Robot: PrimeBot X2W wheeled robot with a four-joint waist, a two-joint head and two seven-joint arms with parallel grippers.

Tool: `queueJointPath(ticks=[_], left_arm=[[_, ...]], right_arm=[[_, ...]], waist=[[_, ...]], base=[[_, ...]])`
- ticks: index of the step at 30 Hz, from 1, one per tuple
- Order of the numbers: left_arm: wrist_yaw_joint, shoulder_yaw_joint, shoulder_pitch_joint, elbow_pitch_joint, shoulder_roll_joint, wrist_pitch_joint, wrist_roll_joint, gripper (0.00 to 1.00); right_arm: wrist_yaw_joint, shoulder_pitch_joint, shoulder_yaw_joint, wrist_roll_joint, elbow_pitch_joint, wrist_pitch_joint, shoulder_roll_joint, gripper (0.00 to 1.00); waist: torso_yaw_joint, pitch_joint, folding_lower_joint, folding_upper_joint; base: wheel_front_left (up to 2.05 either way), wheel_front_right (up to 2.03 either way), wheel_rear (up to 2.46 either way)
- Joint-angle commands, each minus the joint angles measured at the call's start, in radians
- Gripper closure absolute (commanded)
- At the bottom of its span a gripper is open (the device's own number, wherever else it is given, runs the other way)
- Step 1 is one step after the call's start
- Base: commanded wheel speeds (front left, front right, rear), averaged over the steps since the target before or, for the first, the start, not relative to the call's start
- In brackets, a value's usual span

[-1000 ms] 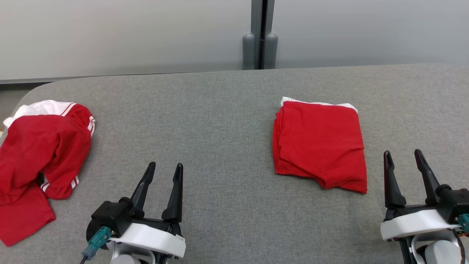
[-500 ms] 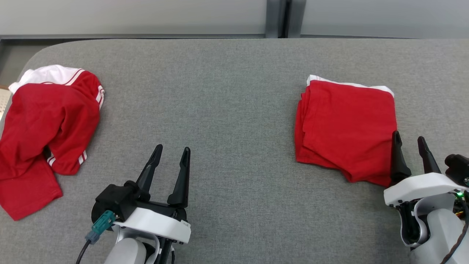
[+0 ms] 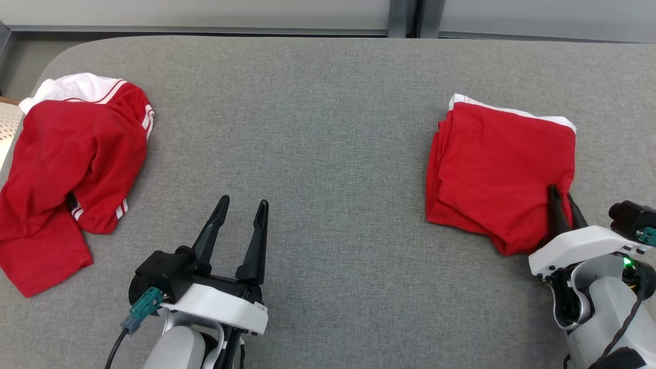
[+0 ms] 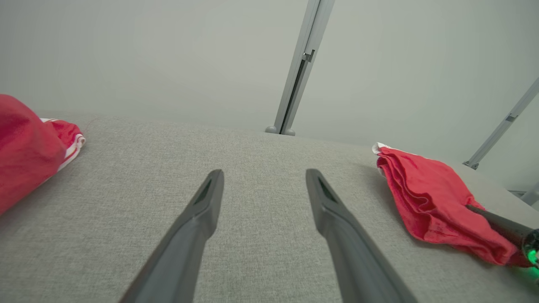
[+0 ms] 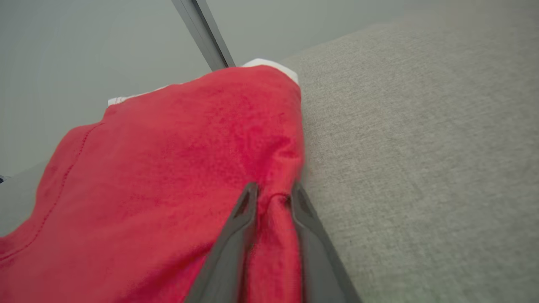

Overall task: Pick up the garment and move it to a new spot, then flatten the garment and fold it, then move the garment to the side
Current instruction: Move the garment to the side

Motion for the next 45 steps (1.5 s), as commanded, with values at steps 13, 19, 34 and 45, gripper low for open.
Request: queueJointPath(ticks=[13,19,34,45], left_arm=[[-0.013,0.002,-0.048,-0.050,0.003,0.000,0.033,0.00],[-0.026,-0.010,-0.098,-0.077,0.004,0.000,0.068,0.00],[-0.047,-0.040,-0.231,-0.100,0.013,0.000,0.159,0.00],[-0.047,-0.070,-0.248,-0.092,0.032,0.000,0.137,0.00]], right_arm=[[0.000,-0.085,0.194,-0.287,-0.058,-0.122,-0.190,1.00],[0.000,-0.147,0.322,-0.340,-0.099,-0.122,-0.332,1.00],[0.000,-0.314,0.378,-0.381,-0.028,-0.124,-0.619,1.00],[0.000,-0.331,0.220,-0.452,0.043,-0.130,-0.609,1.00]], waist=[[-0.153,0.025,0.0000,0.0000],[-0.248,0.090,0.0000,0.0000],[-0.371,0.279,0.0000,0.0000],[-0.359,0.307,0.0000,0.0000]], base=[[0.00,0.00,0.00],[0.00,0.00,0.00],[0.00,0.00,0.00],[0.00,0.00,0.00]])
